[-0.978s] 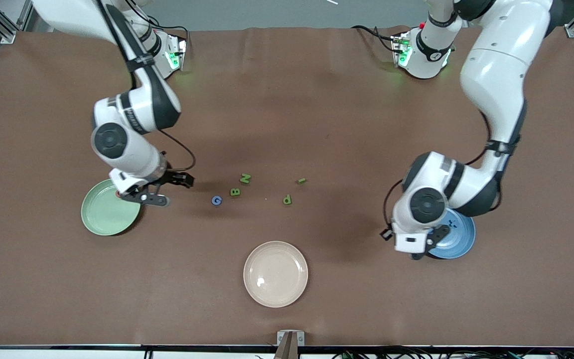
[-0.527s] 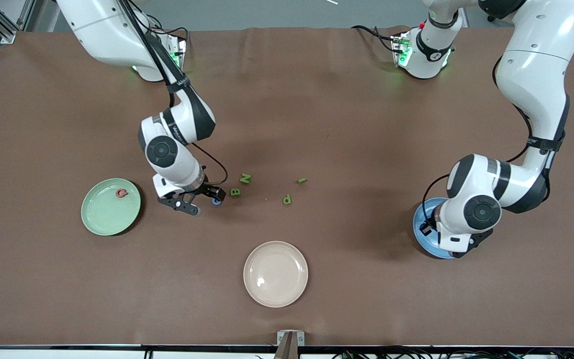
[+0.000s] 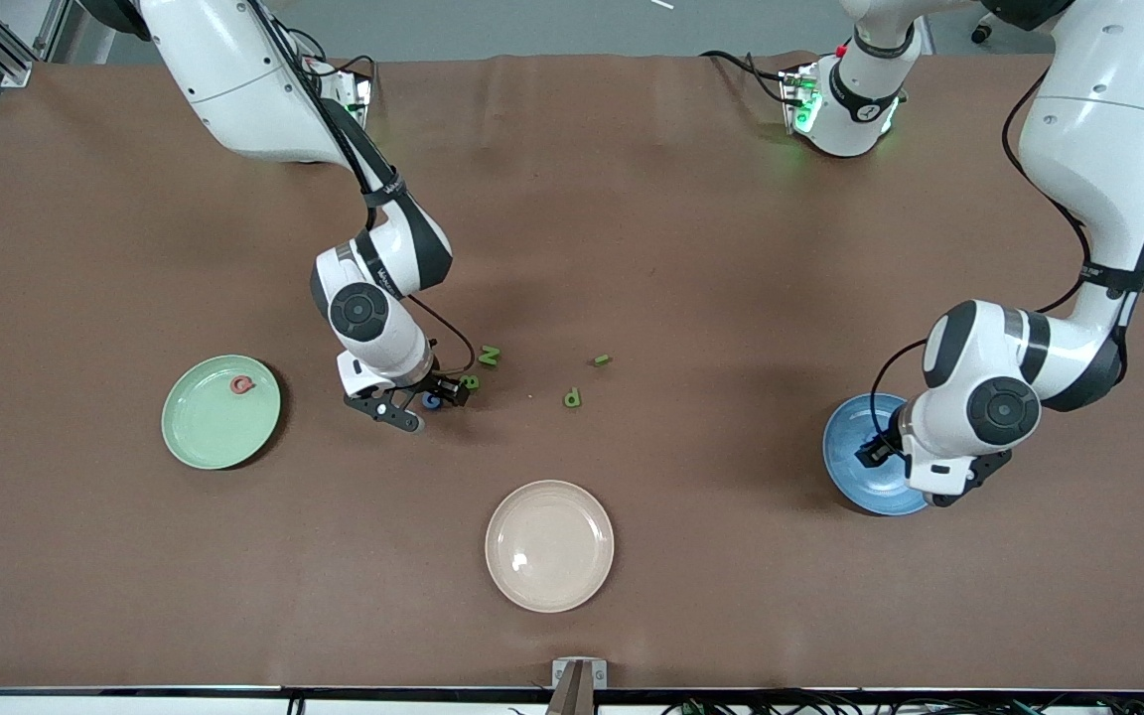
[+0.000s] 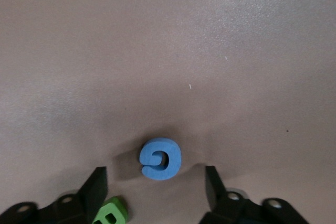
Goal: Sort upper and lower case letters into plates
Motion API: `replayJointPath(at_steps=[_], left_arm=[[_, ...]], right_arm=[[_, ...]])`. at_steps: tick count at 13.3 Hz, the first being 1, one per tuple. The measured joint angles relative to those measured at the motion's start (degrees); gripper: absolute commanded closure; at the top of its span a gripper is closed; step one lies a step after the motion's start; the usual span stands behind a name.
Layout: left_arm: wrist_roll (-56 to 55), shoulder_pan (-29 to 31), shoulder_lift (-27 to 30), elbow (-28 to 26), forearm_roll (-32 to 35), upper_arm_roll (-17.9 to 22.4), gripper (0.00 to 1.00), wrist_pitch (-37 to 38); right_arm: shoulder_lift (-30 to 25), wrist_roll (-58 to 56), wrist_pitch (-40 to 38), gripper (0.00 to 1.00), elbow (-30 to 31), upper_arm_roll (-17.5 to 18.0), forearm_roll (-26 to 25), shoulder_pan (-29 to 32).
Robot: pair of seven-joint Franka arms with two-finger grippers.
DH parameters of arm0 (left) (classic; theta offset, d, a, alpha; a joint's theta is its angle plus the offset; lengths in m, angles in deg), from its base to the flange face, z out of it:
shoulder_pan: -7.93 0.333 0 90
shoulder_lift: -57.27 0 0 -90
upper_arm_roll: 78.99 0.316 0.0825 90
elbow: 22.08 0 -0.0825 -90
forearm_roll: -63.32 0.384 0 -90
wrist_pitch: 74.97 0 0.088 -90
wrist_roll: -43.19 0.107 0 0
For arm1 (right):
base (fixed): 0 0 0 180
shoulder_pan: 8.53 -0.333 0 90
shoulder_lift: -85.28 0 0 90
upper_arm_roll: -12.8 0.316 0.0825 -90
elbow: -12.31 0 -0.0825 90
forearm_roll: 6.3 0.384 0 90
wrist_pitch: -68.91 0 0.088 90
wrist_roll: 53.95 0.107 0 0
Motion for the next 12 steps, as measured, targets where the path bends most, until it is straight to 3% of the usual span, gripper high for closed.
replayJointPath(at_steps=[6, 12], left_arm=[[-16.56, -3.68, 0.93, -2.33, -3.40, -13.81, 0.01, 0.31], [-31.35, -20.25, -3.86, -2.08, -3.00, -13.27, 0.20, -9.32]], right_arm=[[0.32, 0.00, 0.07, 0.52, -0.05, -0.61, -0.03, 0.02], [0.28, 0.00, 0.14, 0.83, -0.25, -0.70, -0.05, 0.02]])
